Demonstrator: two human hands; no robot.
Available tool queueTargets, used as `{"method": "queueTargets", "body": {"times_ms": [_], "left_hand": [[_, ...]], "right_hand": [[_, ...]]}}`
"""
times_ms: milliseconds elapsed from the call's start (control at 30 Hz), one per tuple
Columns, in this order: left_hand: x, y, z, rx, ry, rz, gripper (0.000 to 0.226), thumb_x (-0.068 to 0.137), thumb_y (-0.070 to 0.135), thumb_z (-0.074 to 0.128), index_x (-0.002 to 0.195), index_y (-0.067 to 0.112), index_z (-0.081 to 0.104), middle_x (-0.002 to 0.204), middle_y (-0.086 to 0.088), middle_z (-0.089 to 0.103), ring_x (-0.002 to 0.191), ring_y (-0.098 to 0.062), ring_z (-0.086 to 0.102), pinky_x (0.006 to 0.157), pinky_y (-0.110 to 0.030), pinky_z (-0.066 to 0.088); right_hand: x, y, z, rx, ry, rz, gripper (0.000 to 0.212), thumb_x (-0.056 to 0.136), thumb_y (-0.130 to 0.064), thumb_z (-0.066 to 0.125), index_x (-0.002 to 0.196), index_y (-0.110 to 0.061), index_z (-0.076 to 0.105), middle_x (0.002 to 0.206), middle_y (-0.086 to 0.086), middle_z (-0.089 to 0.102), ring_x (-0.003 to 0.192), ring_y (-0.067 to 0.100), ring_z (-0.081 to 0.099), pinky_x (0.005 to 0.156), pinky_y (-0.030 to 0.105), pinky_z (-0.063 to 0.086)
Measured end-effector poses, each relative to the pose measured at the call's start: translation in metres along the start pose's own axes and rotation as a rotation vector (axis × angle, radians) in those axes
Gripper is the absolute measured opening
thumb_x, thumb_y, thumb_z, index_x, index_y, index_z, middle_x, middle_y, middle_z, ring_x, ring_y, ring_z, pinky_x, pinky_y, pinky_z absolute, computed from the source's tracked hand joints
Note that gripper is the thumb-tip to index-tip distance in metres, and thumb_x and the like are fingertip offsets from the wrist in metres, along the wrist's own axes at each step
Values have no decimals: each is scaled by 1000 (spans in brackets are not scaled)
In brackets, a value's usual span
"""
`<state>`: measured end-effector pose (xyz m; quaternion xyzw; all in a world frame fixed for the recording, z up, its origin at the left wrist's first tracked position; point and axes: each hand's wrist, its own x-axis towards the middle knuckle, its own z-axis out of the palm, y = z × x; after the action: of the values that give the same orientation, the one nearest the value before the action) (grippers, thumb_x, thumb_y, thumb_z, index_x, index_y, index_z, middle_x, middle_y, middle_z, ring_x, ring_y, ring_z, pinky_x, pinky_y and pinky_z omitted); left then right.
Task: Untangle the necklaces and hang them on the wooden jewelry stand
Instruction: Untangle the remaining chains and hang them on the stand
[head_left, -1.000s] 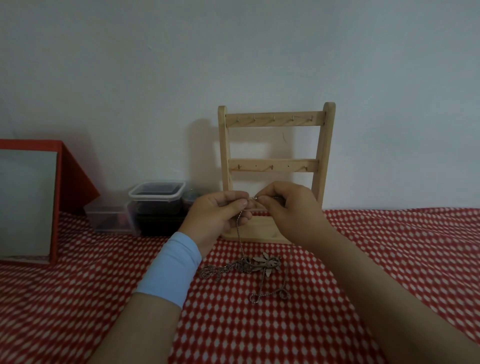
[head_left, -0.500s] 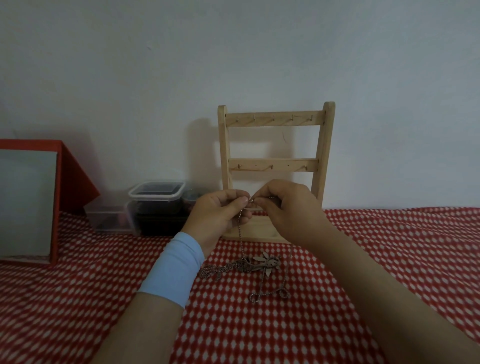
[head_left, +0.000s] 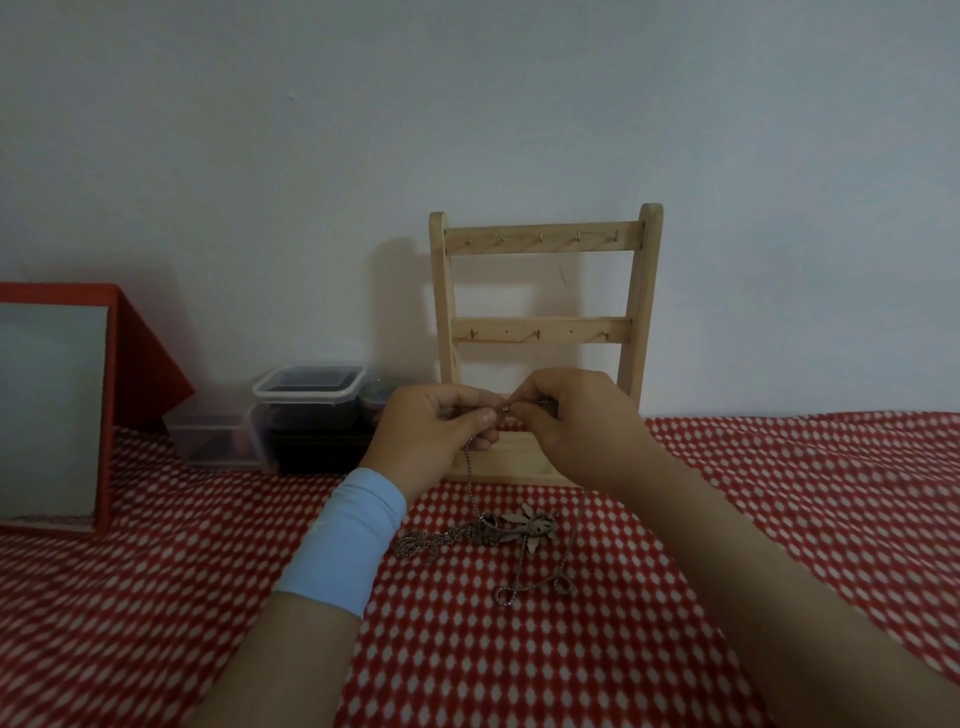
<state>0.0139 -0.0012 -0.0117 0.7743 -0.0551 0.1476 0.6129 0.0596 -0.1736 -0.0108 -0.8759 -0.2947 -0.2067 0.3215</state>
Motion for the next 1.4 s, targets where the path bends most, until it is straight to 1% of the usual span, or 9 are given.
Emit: {"method": "queueTargets", "body": {"times_ms": [100,167,333,467,700,800,900,967,1400], "left_hand": [[0,0,0,-21,1,9,20,89,-3,65,93,14,75,79,-5,76,71,-12,71,68,-19,56],[0,0,0,-65,11,-7,20,88,-3,66,96,14,73,83,-7,76,73,-14,71,68,-21,57],[0,0,-1,-80,24,-13,19,87,-4,67,101,8,70,82,-8,75,71,-14,72,66,-20,57],[1,-1,-1,-60,15,-5,17,86,-4,68,99,7,70,83,-12,75,71,-15,72,66,-20,57],[1,-1,-1,-10,3,30,17,86,-4,68,96,9,70,84,-10,74,70,-12,71,66,-19,57],[1,-1,-1,-17,7,37,17,86,-5,68,96,9,70,84,-10,74,70,-12,71,66,-19,56],[1,-1,-1,-13,2,44,17,85,-5,68,96,8,70,84,-11,73,70,-12,71,65,-18,56],[1,-1,-1,9,-2,58,17,85,-5,68,95,9,70,83,-10,73,71,-11,71,65,-18,56],[0,-2,-2,262,4,187,20,86,1,70,90,21,72,80,3,73,74,-8,71,70,-20,58]], "right_hand": [[1,4,1,20,3,20,14,99,-26,63,93,-28,75,76,-23,59,71,-3,57,67,23,50],[1,5,0,52,7,25,14,99,-25,63,89,-31,73,76,-23,60,72,-2,58,68,25,52],[1,4,-3,106,-14,6,17,98,-25,65,85,-35,69,71,-22,60,66,-5,58,63,19,45],[0,2,-3,86,-51,-12,13,98,-27,66,87,-33,70,70,-25,57,69,-13,56,60,12,38],[0,1,-1,35,-60,21,11,98,-30,65,94,-29,75,73,-25,58,67,-11,56,58,10,36],[1,2,-1,44,-58,42,11,98,-30,65,93,-28,75,74,-23,60,65,-4,56,60,16,41],[2,3,0,40,-58,53,12,98,-31,65,93,-26,76,77,-20,63,69,1,59,65,27,52],[2,4,0,33,-62,57,14,97,-32,65,95,-25,77,79,-20,64,71,1,60,68,30,56],[2,0,-2,-11,-108,85,17,99,-37,62,99,-27,76,84,-16,66,76,3,61,70,32,57]]}}
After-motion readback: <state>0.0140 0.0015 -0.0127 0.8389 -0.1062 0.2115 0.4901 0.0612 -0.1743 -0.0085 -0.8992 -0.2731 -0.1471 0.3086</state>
